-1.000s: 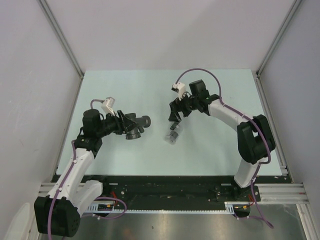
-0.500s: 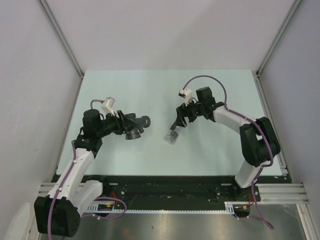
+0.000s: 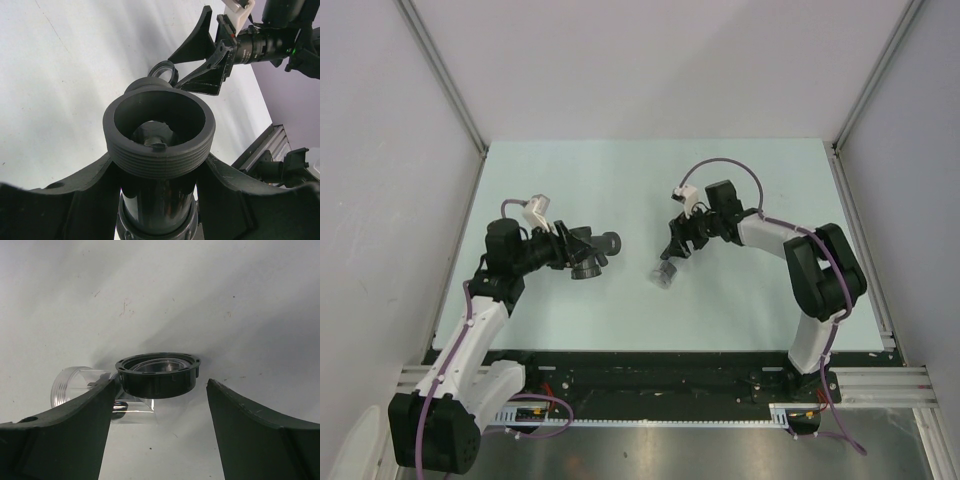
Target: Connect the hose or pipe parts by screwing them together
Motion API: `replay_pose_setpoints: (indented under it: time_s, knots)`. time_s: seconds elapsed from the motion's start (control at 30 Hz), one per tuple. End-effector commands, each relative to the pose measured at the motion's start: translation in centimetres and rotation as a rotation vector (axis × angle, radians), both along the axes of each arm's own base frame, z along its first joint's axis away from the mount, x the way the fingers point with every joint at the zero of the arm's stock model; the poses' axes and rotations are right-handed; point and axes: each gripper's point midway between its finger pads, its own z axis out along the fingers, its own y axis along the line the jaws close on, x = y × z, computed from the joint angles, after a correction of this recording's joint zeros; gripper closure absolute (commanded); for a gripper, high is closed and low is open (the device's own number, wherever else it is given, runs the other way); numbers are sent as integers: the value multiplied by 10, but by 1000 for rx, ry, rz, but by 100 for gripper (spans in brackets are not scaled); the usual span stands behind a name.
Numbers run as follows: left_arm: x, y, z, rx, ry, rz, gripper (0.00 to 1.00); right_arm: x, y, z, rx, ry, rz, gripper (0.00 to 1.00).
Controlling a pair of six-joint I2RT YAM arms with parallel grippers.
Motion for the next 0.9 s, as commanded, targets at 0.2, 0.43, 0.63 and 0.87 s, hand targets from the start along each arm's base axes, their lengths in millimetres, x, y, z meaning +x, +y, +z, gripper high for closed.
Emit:
replay_pose_setpoints:
  time_s: [0.2,0.43,0.63,0.87]
  knots:
    - [2,-1,6,3,-38,-18,100,5,9,-18,-40,-38,16,22]
    - [2,-1,3,3,-28,-19,100,3,15,-21,-17,-32,40,32]
    - [-1,-7,1,-15,-2,-57,100,-1,27,11,33,-122,108,46]
    - [-10,-21,14,-111,70,-115,100,-28,49,111,111,-421,271,52]
